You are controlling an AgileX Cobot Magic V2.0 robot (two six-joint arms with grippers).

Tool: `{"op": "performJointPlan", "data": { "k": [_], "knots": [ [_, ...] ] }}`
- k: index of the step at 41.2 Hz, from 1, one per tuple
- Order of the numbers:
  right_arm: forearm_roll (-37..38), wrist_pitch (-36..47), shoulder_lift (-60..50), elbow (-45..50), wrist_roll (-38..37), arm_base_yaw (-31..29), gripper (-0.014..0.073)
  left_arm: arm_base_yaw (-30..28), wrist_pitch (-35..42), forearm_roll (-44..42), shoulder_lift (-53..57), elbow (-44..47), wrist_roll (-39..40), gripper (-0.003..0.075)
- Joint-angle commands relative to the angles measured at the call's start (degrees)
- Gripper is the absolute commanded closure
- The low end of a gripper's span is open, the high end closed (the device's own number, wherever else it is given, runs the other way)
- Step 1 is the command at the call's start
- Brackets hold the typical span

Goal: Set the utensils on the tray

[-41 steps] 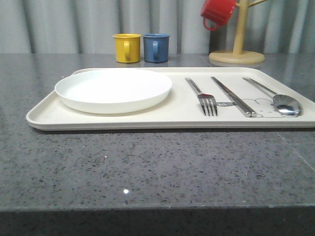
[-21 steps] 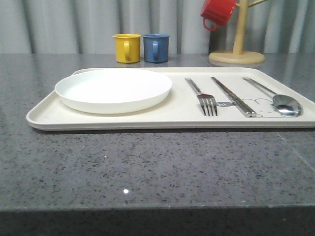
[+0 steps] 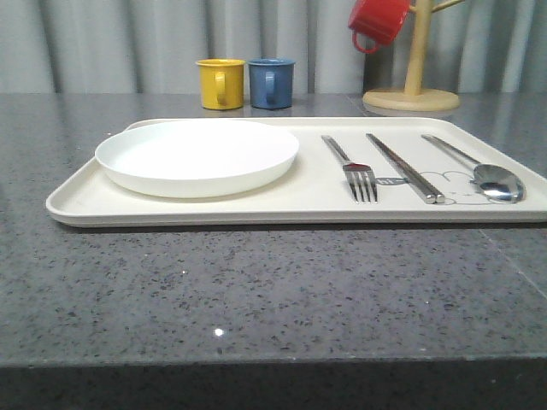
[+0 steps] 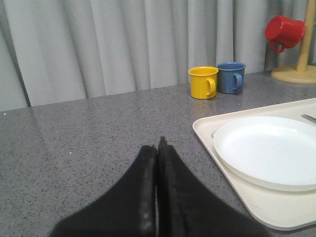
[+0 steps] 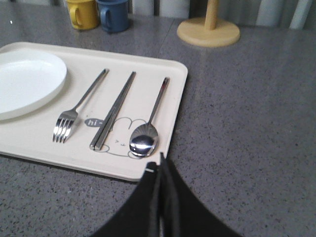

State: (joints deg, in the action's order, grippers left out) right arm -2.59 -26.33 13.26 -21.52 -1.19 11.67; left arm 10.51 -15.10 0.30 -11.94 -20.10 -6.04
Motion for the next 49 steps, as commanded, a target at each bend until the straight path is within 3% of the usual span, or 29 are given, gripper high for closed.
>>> {"op": "performJointPlan", "data": {
  "k": [1, 49],
  "knots": [
    [0.7, 9.6, -3.1, 1.4, 0.6, -0.1, 0.0706, 0.3, 4.8, 0.5, -0.4, -1.6, 0.4, 0.0733],
    [0.7, 11.6, -4.3, 2.3, 0.6, -0.1, 0.0706, -0.7, 6.4, 0.5, 2.1, 1.6, 0.4, 0.0733]
  ]
}}
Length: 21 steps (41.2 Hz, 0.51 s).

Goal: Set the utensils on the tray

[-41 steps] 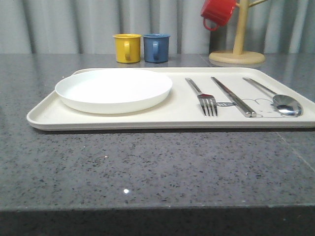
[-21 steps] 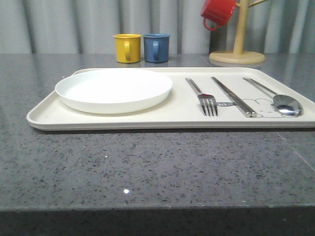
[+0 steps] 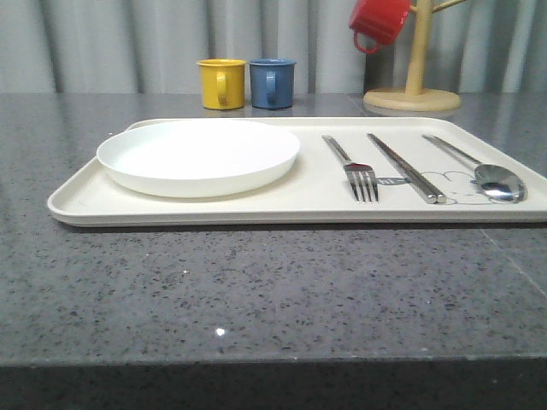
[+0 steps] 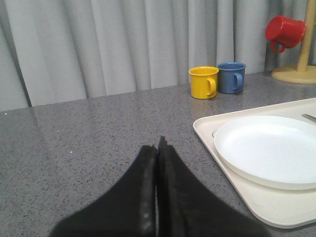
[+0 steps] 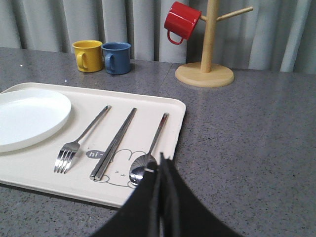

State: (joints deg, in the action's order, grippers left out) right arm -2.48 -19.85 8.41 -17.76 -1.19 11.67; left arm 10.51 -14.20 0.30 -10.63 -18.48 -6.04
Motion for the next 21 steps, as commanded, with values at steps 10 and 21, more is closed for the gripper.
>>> {"op": "performJointPlan", "data": {
  "k": [10, 21],
  "knots": [
    [0.5, 5.1, 0.5, -1.4, 0.6, -0.1, 0.0706, -6.4, 5.5, 1.2, 10.2, 10.0, 0.4, 0.0733],
    [0.5, 5.0, 0.5, -1.4, 0.6, -0.1, 0.0706, -11.0, 10.5, 1.2, 12.2, 18.4, 0.4, 0.0733]
  ]
}}
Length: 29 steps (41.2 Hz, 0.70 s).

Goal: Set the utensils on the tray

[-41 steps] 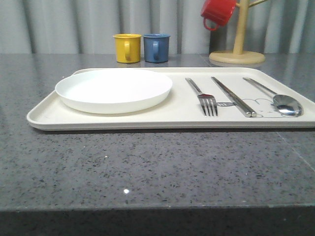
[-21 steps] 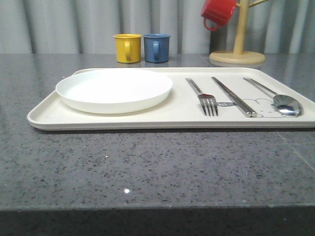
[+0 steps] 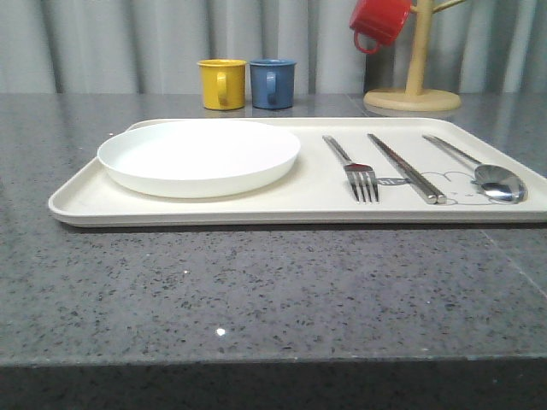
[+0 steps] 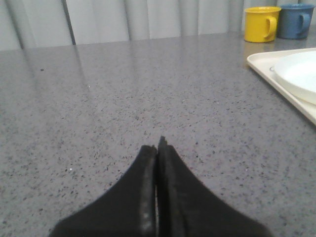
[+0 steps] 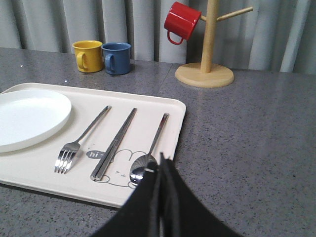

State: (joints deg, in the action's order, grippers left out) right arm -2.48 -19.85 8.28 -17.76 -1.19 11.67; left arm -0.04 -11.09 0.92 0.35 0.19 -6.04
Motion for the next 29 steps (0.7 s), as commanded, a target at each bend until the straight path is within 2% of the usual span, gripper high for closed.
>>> {"op": "performJointPlan", "data": {
  "k": [1, 29],
  "knots": [
    [0.5, 5.0, 0.6, -1.4, 0.6, -0.1, 0.0706, -0.4, 7.8, 0.6, 1.2, 0.3, 0.4, 0.0733],
    [0.5, 4.7, 0.6, -1.4, 0.6, -0.1, 0.0706, -0.4, 6.7, 0.6, 1.1, 0.3, 0.4, 0.0733]
  ]
}}
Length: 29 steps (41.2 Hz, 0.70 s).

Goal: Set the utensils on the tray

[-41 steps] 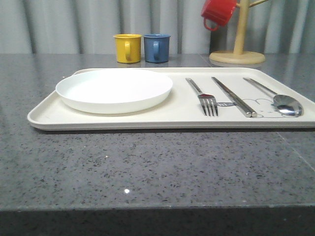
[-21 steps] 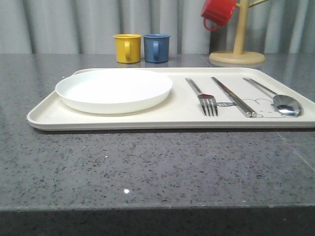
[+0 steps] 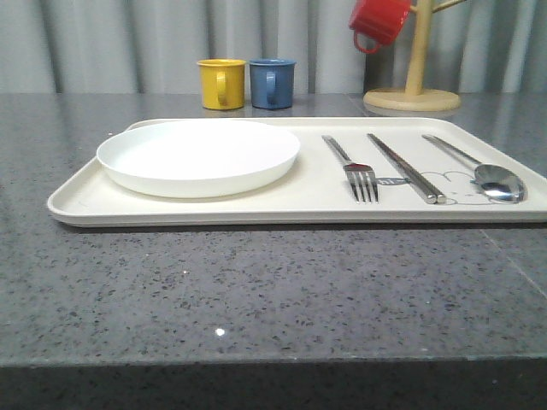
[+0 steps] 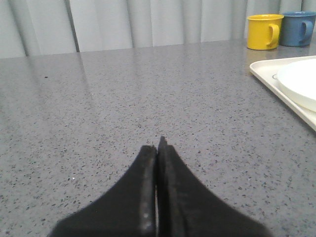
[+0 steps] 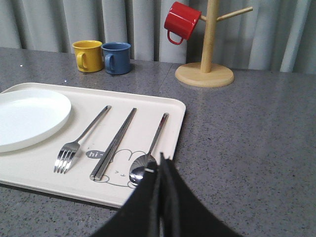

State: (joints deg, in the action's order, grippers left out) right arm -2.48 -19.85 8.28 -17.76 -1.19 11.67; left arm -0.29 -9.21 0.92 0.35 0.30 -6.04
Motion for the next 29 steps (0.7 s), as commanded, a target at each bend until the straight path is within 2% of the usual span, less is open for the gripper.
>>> {"op": "performJointPlan", "data": {
  "k": [1, 14, 20, 29],
  "knots": [
    [0.5, 4.7, 0.6, -1.4, 0.6, -0.1, 0.0706, -0.2, 4.8, 0.6, 1.1, 0.2, 0.4, 0.0733],
    [0.5, 4.7, 0.6, -1.4, 0.6, -0.1, 0.0706, -0.2, 4.8, 0.6, 1.1, 0.2, 0.4, 0.0733],
    [3.3, 4.9, 0.6, 1.1, 0.6, -0.6, 0.0706, -0.2, 4.8, 0.6, 1.1, 0.2, 0.4, 0.0733],
    [4.8, 6.7, -2.8, 10.5, 0.6, -7.8, 0.0706, -0.2, 4.8, 0.6, 1.1, 0.2, 0.4, 0.0733]
  ]
}}
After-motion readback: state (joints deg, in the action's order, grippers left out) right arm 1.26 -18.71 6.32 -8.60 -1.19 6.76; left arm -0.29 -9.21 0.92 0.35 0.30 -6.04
